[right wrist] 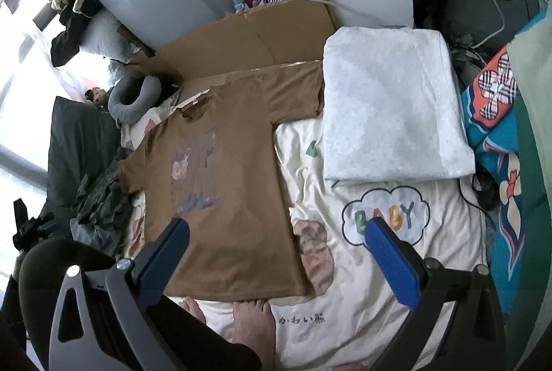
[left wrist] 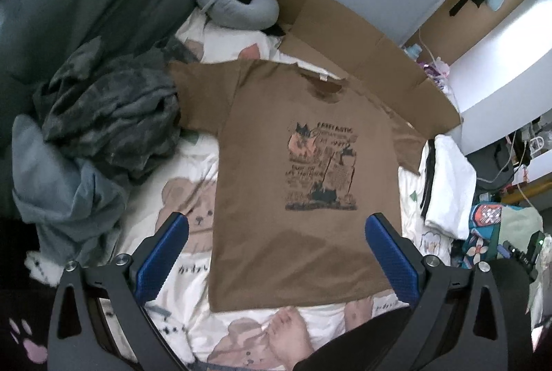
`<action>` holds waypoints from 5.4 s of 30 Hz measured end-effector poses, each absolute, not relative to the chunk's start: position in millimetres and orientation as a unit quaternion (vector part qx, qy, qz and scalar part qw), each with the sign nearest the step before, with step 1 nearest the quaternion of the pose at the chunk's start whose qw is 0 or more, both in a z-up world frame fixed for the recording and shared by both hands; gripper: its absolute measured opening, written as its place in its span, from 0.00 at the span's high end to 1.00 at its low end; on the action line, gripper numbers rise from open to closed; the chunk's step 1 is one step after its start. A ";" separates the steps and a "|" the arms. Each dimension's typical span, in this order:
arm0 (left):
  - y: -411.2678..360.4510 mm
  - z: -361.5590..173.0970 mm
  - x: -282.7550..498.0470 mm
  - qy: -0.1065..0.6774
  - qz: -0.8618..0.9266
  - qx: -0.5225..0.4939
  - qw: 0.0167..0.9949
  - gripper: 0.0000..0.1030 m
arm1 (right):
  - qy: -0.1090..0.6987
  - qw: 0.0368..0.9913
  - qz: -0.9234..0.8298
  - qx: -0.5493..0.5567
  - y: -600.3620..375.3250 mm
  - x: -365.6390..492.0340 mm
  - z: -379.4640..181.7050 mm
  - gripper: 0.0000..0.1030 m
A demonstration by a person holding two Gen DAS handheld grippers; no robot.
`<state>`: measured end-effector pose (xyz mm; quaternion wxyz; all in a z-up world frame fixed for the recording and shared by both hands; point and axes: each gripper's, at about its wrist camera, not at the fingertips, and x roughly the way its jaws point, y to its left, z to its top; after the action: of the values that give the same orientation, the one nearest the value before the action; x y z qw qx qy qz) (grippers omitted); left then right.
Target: Fold clothes
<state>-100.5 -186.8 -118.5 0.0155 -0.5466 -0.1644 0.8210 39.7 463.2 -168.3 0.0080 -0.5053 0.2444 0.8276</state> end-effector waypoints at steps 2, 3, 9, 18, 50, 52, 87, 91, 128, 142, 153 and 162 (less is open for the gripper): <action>-185.5 -113.9 -113.6 -0.161 0.822 -0.546 0.018 0.01 | 0.242 0.010 0.828 -0.505 462.7 33.4 -166.1 0.01; -185.3 -111.3 -121.1 -0.160 0.822 -0.546 0.020 0.01 | 0.242 0.010 0.829 -0.505 462.7 30.2 -164.9 0.01; -185.2 -97.1 -163.6 -0.159 0.825 -0.541 0.029 0.01 | 0.240 0.010 0.831 -0.501 459.9 7.1 -158.9 0.01; -173.1 -87.7 -216.2 -0.152 0.828 -0.538 0.047 0.01 | 0.217 0.002 0.828 -0.516 456.4 -32.2 -163.4 0.01; -66.1 -233.9 -362.8 -0.106 0.826 -0.544 0.105 0.01 | 0.223 0.030 0.823 -0.522 448.1 -163.2 -270.4 0.01; -60.4 -251.1 -371.3 -0.106 0.827 -0.541 0.108 0.01 | 0.218 0.031 0.822 -0.525 445.6 -169.5 -281.8 0.01; -53.1 -376.5 -477.6 -0.152 0.796 -0.585 0.030 0.02 | 0.227 0.054 0.786 -0.572 455.1 -185.6 -364.5 0.04; -47.2 -385.2 -478.4 -0.150 0.796 -0.585 0.040 0.13 | 0.232 0.052 0.785 -0.573 458.9 -181.3 -378.6 0.04; 4.9 -463.0 -533.3 -0.083 0.798 -0.593 0.069 0.77 | 0.236 0.039 0.777 -0.583 438.9 -174.5 -425.2 0.05; 8.1 -428.1 -540.1 -0.072 0.803 -0.587 0.079 0.76 | 0.261 0.027 0.771 -0.580 432.4 -172.0 -429.5 0.17; 38.6 -433.0 -526.9 -0.068 0.793 -0.594 0.121 0.76 | 0.260 0.023 0.771 -0.581 426.4 -168.3 -427.7 0.28; 52.1 -463.4 -542.4 -0.059 0.777 -0.615 0.120 0.76 | 0.267 0.027 0.768 -0.582 427.9 -162.6 -429.9 0.36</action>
<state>-542.4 52.1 -463.4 0.1196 -0.6153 -0.0588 0.7769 -162.6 427.9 -429.9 0.0269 -0.5820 0.2673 0.7675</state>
